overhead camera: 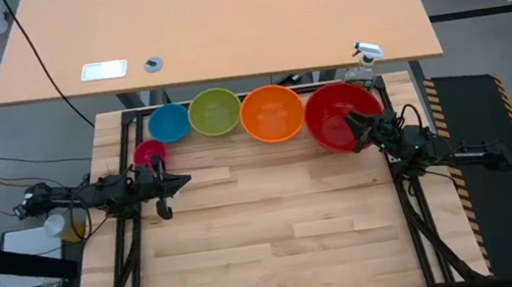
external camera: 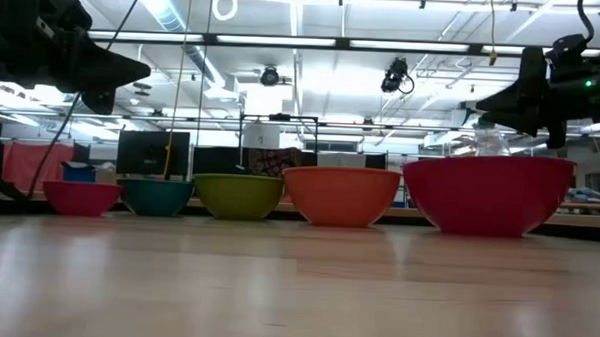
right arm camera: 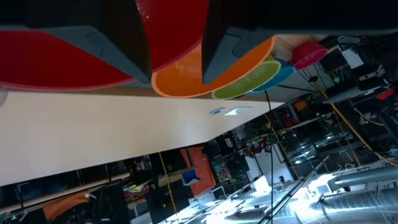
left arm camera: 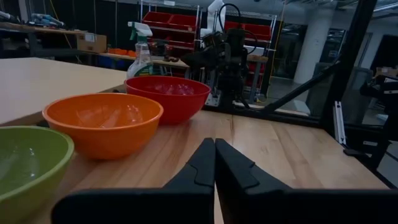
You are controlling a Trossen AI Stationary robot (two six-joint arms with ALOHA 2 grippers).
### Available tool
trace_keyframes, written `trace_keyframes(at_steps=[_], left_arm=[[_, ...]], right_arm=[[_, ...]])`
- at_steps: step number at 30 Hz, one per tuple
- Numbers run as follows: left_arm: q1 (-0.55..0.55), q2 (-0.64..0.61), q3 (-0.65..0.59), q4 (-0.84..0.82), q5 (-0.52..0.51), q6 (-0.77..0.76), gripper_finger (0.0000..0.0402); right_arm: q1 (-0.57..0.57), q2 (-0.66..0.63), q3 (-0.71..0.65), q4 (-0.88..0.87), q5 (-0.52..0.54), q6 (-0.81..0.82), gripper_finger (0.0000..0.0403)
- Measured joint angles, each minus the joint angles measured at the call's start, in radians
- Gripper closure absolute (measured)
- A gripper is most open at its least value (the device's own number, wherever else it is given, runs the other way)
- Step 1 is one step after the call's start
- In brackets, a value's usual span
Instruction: Nest bowls inside each other
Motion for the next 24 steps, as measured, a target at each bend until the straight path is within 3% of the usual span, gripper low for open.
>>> trace_keyframes(at_steps=[14,20,24], left_arm=[[0.0,0.0,0.0,0.005,0.0,-0.009,0.0395],[0.004,0.0,0.0,0.217,-0.008,-0.074,0.0395],[0.004,0.0,0.0,0.293,-0.008,-0.029,0.0395]], right_arm=[[0.0,0.0,0.0,0.001,0.0,0.0,0.0255],[0.0,0.0,0.0,0.018,0.0,0.015,0.0255],[-0.001,0.0,0.0,0.074,0.001,0.001,0.0255]])
